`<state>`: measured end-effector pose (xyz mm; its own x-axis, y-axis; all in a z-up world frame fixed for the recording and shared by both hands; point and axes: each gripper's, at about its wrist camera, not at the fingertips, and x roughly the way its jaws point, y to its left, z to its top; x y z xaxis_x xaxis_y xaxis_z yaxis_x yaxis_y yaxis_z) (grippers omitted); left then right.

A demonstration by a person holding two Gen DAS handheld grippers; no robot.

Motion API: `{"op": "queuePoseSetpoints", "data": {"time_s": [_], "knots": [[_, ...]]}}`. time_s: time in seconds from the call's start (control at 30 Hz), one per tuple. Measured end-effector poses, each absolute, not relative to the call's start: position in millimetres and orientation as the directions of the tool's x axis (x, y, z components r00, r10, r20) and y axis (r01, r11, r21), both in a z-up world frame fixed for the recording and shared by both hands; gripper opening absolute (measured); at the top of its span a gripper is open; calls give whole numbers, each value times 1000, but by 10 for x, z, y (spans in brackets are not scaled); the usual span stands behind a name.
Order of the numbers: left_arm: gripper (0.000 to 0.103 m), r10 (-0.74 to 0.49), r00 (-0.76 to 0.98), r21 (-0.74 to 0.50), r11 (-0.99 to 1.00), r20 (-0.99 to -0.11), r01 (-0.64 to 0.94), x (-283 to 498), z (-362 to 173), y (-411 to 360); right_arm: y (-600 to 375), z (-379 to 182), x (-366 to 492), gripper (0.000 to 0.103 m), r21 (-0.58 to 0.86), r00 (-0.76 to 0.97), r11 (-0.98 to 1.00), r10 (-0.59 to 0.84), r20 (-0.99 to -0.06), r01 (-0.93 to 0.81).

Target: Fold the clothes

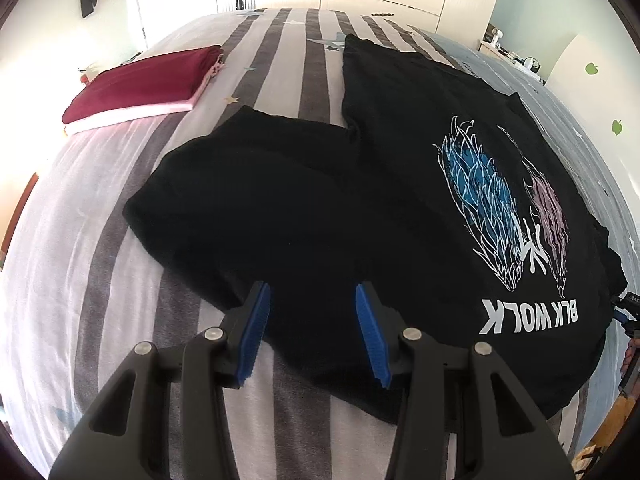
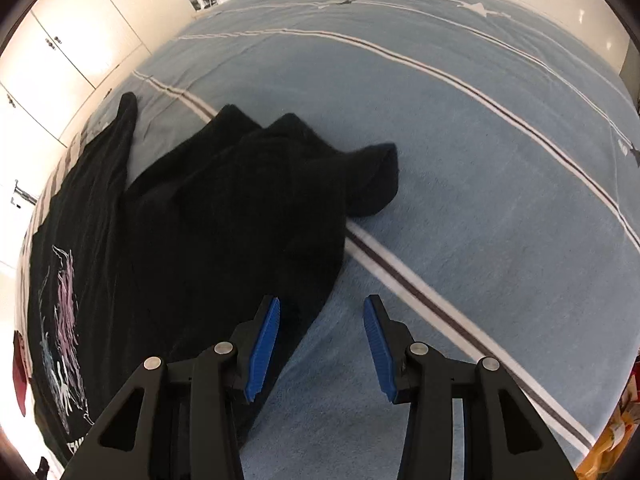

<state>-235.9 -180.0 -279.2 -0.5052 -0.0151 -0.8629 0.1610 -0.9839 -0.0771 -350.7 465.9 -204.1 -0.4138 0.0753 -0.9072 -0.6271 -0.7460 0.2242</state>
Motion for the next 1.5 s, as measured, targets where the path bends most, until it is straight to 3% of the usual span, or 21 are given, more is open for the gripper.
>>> {"op": "queuePoseSetpoints", "data": {"time_s": [0.3,0.33,0.37,0.4,0.6,0.77,0.93,1.1,1.23,1.33,1.5], "knots": [[42,0,-499,-82,-986,-867,144,-2494,-2869,-1762,4841,-2161,-3655,40,310,-488,-693,69,-870,-651],[42,2,-499,-86,-986,-866,145,-2490,-2862,-1777,4857,-2130,-3664,28,318,-494,-687,69,-867,-653],[42,4,-500,-89,-985,-866,146,-2486,-2860,-1798,4860,-2079,-3674,9,322,-500,-685,71,-863,-654],[42,7,-501,-93,-985,-866,148,-2482,-2857,-1820,4832,-1995,-3686,7,322,-510,-689,81,-856,-649],[42,30,-515,-133,-978,-856,163,-2449,-2816,-2120,3857,-1079,-3947,7,249,-642,-867,101,-760,-432],[42,41,-536,-162,-970,-843,180,-2372,-2694,-2539,2155,-629,-4331,6,245,-707,-963,-96,-700,-112],[42,40,-546,-172,-966,-837,194,-2289,-2596,-3030,174,-978,-4429,6,353,-589,-914,-400,-702,200],[41,24,-529,-171,-958,-848,230,-2223,-2668,-3438,-1147,-1772,-4238,6,440,-371,-850,-523,-767,289],[42,41,-521,-192,-952,-852,238,-2220,-2761,-3573,-1198,-1885,-4019,8,440,-386,-861,-509,-769,257],[42,62,-519,-203,-954,-852,219,-2274,-2817,-3506,-788,-1941,-3925,23,390,-420,-904,-427,-801,176],[42,130,-521,-238,-960,-844,145,-2493,-2850,-3077,91,-1922,-3822,23,251,-476,-966,-248,-844,58]]}}
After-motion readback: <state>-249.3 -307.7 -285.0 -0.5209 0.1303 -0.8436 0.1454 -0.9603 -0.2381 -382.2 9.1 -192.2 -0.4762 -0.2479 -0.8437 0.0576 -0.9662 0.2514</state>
